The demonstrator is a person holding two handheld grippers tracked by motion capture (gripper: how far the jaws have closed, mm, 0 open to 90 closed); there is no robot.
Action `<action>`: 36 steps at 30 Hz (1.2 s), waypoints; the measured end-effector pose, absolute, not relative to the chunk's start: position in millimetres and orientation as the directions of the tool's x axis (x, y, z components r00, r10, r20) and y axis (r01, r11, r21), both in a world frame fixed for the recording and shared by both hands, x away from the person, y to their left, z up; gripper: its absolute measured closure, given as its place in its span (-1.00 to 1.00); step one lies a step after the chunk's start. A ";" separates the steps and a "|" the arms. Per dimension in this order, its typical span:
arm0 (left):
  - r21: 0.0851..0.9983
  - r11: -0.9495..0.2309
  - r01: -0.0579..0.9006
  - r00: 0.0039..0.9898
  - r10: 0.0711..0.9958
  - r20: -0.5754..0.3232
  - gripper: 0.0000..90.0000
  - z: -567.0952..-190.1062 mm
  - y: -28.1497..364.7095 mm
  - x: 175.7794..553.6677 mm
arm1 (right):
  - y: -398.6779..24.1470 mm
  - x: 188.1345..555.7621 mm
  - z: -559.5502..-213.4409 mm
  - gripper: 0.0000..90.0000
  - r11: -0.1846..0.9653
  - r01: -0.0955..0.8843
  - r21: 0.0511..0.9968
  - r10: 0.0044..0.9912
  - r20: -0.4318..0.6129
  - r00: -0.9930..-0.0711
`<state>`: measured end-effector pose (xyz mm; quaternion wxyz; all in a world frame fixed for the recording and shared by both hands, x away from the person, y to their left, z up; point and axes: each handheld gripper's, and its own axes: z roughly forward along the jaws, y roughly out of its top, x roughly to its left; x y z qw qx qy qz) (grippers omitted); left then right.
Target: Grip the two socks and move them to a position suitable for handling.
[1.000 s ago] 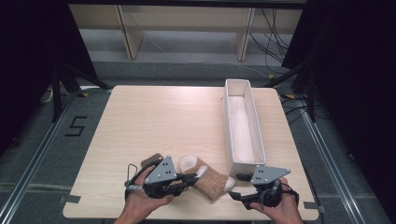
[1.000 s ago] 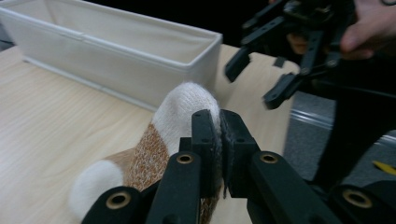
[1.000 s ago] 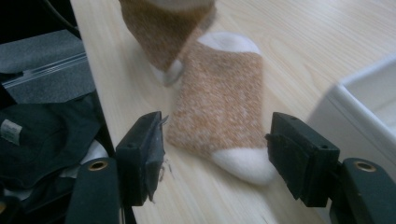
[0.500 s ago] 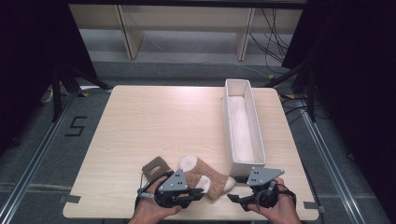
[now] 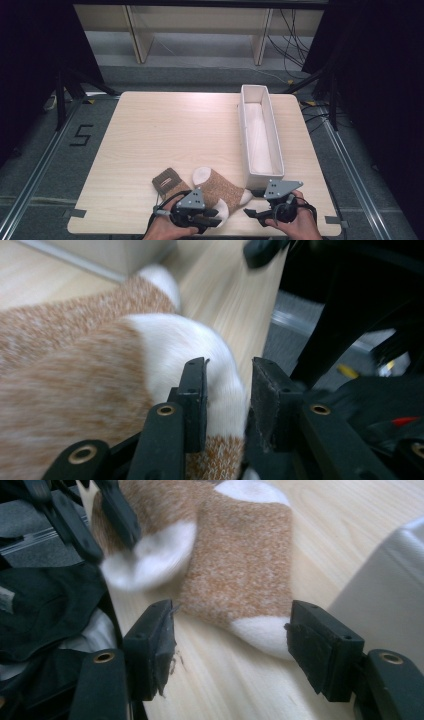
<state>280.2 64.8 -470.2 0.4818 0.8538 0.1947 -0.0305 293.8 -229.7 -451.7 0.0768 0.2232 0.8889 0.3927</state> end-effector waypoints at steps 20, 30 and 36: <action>0.702 -0.507 0.500 0.770 0.631 -0.093 0.57 -486.1 163.1 348.9 | -216.6 292.3 -457.4 -0.19 0.624 0.335 0.706 0.421 0.057 -0.905; 0.648 -0.562 0.514 0.753 0.657 -0.028 0.62 -490.9 169.1 367.2 | -216.2 293.3 -458.9 -0.19 0.626 0.331 0.706 0.420 0.052 -0.906; 0.651 -0.564 0.508 0.742 0.670 0.002 0.99 -497.0 172.8 377.5 | -214.5 293.0 -460.1 -0.19 0.632 0.334 0.699 0.416 0.058 -0.907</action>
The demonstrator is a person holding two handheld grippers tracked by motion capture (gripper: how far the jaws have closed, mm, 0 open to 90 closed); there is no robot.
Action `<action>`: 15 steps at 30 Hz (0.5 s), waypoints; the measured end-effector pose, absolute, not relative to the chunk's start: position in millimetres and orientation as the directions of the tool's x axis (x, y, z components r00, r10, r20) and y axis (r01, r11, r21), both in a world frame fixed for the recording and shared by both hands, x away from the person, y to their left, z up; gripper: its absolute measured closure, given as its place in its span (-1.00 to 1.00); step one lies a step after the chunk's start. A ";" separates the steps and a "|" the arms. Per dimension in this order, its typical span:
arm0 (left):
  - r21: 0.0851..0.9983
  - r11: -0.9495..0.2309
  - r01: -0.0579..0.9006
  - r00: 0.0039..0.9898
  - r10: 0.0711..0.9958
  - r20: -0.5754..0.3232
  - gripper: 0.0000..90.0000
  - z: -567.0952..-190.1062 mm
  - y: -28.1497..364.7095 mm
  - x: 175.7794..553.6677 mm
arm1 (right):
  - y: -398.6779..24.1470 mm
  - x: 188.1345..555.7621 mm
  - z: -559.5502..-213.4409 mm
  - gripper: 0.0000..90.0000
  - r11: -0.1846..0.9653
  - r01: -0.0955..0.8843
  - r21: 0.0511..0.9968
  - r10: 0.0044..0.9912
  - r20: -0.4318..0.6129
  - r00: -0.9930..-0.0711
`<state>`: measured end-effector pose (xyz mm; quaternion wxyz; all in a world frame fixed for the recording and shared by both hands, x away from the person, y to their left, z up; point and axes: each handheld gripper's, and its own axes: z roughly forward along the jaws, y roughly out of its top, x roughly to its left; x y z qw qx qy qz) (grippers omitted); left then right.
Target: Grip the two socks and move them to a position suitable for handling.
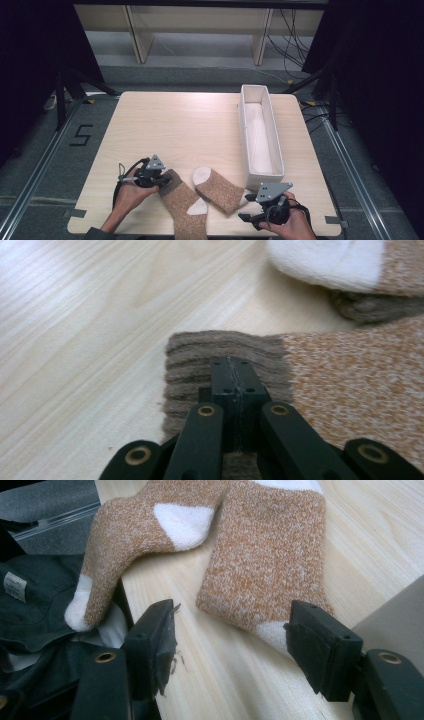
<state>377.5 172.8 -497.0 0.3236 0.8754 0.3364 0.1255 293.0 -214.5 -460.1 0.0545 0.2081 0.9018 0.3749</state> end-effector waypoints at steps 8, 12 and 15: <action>0.645 -0.530 0.551 0.687 0.726 0.010 0.99 -497.6 188.9 397.9 | -213.4 295.5 -462.7 -0.18 0.643 0.329 0.692 0.418 0.043 -0.908; 0.656 -0.472 0.589 0.626 0.780 0.000 0.99 -498.9 203.2 413.7 | -210.9 294.5 -463.8 -0.18 0.643 0.344 0.684 0.424 0.057 -0.904; 0.652 -0.460 0.603 0.608 0.794 -0.002 0.99 -498.5 212.0 422.6 | -208.2 295.8 -464.3 -0.17 0.654 0.314 0.688 0.403 0.034 -0.914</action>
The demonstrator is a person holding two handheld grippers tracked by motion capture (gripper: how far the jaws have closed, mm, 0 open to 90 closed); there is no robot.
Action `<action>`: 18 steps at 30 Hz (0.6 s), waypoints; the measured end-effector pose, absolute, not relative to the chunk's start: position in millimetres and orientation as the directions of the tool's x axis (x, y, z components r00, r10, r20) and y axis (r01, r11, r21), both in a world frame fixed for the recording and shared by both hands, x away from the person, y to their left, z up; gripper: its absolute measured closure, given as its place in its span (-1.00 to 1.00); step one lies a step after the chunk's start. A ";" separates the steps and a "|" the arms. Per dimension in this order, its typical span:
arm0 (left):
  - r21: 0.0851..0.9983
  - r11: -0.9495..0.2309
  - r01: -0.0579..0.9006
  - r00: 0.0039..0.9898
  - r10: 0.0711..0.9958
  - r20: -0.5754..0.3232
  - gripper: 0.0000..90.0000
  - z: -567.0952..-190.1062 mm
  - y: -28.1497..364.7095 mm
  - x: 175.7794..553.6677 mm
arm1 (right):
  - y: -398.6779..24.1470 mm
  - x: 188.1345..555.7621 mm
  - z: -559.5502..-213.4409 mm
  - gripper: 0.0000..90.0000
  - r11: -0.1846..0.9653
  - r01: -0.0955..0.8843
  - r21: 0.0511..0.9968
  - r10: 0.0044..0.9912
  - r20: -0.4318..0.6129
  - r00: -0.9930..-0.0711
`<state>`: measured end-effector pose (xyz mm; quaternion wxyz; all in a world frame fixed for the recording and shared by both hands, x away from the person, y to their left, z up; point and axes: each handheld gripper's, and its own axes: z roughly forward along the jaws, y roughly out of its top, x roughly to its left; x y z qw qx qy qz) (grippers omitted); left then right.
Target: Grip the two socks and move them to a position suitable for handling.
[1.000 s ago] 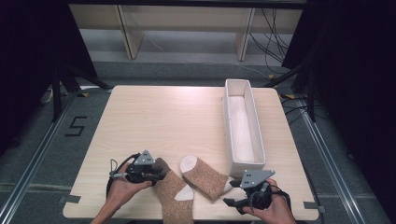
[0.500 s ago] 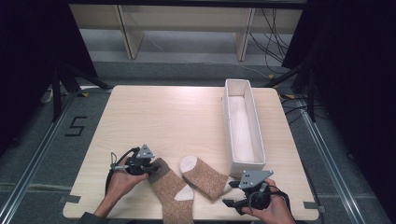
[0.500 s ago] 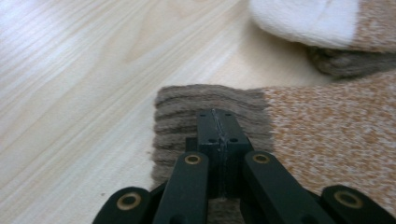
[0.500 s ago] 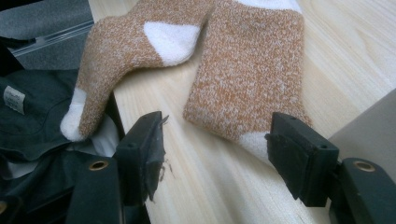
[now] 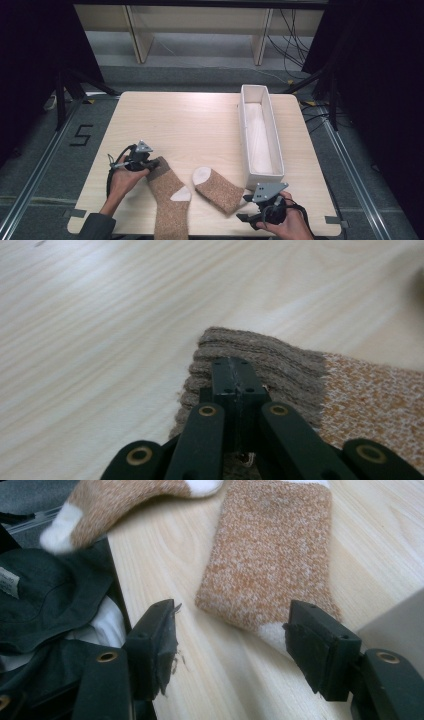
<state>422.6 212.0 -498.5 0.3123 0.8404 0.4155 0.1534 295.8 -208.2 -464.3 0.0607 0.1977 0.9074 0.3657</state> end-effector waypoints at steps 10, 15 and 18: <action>0.687 -0.450 0.571 0.609 0.793 0.013 0.98 -483.9 219.2 418.3 | -187.7 295.2 -466.0 -0.16 0.674 0.310 0.671 0.366 0.061 -0.929; 0.720 -0.473 0.508 0.719 0.693 -0.051 0.94 -473.2 197.0 388.5 | -182.7 294.9 -466.1 -0.16 0.683 0.300 0.666 0.356 0.056 -0.933; 0.711 -0.507 0.488 0.776 0.625 -0.087 0.98 -472.6 179.4 371.6 | -182.2 294.4 -465.9 -0.16 0.679 0.300 0.670 0.354 0.059 -0.933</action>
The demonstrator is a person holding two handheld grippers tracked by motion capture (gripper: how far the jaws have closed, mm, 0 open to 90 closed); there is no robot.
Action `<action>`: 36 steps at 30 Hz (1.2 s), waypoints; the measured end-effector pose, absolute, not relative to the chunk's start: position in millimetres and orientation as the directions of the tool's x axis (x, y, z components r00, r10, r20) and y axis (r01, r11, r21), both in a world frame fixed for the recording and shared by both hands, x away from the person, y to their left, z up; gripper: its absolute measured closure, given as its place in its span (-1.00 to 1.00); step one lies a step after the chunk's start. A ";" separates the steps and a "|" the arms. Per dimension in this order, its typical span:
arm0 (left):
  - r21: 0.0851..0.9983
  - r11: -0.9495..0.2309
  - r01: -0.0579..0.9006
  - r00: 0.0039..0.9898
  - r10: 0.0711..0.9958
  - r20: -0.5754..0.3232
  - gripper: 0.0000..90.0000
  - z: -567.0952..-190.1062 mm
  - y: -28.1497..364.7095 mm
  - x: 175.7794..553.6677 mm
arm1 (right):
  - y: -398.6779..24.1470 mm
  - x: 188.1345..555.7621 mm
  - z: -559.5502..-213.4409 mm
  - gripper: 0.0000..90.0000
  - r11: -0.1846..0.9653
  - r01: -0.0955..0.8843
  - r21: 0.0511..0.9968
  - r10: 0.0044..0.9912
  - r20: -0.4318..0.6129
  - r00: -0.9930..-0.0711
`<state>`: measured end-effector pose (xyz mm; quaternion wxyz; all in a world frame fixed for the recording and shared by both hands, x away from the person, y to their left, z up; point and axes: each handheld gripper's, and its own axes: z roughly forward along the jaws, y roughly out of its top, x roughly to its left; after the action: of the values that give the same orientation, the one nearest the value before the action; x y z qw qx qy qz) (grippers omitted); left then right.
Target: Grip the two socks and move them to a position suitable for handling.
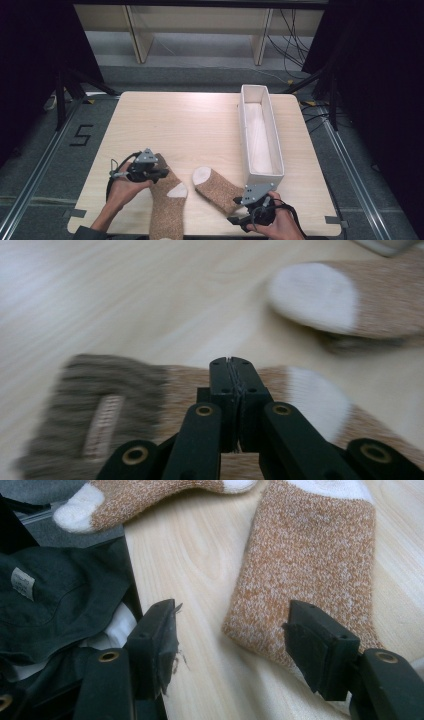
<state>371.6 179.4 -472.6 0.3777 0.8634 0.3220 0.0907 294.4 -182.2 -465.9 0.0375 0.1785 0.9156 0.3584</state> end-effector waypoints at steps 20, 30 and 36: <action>0.654 -0.530 0.540 0.729 0.683 -0.049 0.99 -499.8 144.9 405.2 | -173.2 294.9 -465.9 -0.16 0.683 0.295 0.668 0.344 0.062 -0.937; 0.730 -0.427 0.534 0.638 0.770 -0.017 0.96 -473.6 194.8 410.6 | -142.7 296.0 -464.3 -0.11 0.693 0.257 0.674 0.282 0.076 -0.957; 0.708 -0.437 0.555 0.599 0.801 0.025 0.95 -480.3 220.5 413.2 | -113.1 296.9 -468.4 -0.13 0.704 0.246 0.667 0.253 0.088 -0.963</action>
<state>413.2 220.5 -480.3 0.3379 0.8278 0.4093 0.1820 296.9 -113.1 -468.4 0.0049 0.1352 0.9229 0.3604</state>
